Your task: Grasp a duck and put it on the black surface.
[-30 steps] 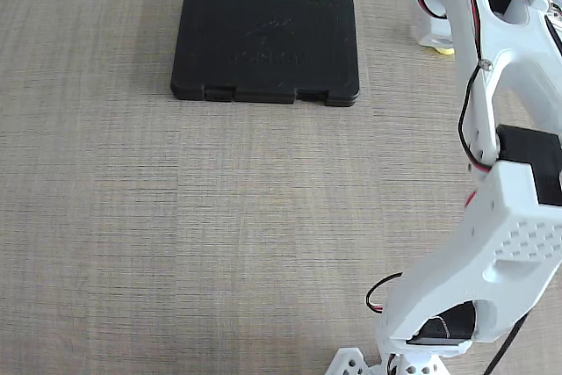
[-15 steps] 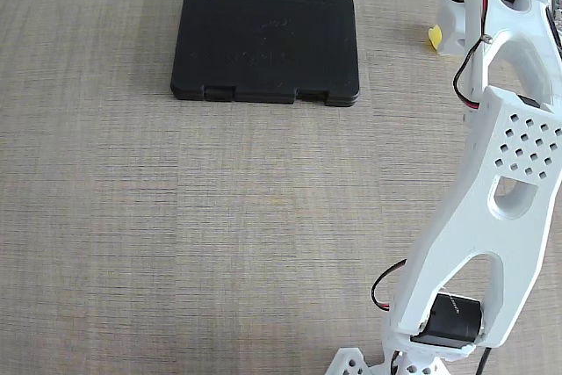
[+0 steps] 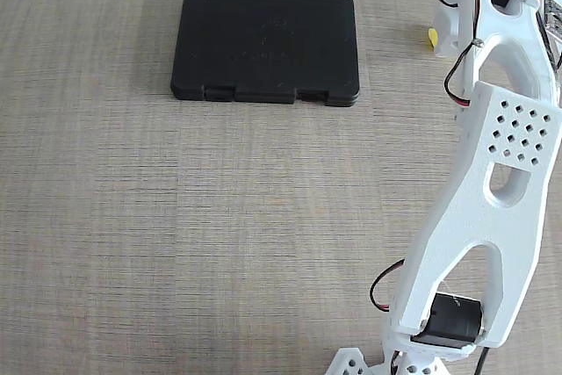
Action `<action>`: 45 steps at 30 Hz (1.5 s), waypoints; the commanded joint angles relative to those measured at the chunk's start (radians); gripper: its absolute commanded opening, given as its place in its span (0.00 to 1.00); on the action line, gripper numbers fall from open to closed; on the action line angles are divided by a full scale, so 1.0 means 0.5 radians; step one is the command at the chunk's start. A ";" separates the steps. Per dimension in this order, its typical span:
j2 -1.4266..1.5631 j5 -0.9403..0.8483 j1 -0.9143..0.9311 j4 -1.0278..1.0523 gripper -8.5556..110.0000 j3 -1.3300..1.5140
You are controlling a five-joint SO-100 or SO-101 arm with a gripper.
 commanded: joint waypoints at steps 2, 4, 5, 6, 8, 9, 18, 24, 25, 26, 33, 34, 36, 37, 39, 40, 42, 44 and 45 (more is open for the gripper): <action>0.043 0.018 0.040 0.046 0.27 -0.107; 0.043 0.018 0.061 0.055 0.25 -0.107; 0.040 0.018 0.071 0.055 0.24 -0.107; 0.040 0.018 0.077 0.055 0.24 -0.107; 0.040 0.018 0.086 0.055 0.22 -0.107; 0.040 0.018 0.086 0.052 0.21 -0.107; 0.040 0.018 0.086 0.046 0.14 -0.107; 0.071 0.018 0.074 0.064 0.14 -0.107; 0.083 0.018 0.071 0.077 0.14 -0.107; 0.114 0.018 0.067 0.104 0.14 -0.110; 0.546 0.018 0.000 0.414 0.14 -0.107; 0.592 0.018 -0.031 0.460 0.14 -0.107; 0.681 0.018 -0.095 0.552 0.14 -0.107; 0.718 0.018 -0.129 0.595 0.14 -0.107; 0.761 0.018 -0.215 0.666 0.14 -0.104; 0.782 0.018 -0.261 0.693 0.14 -0.083; 0.785 0.018 -0.356 0.758 0.14 -0.077; 0.776 0.018 -0.448 0.801 0.14 -0.077; 0.773 0.018 -0.494 0.810 0.14 -0.086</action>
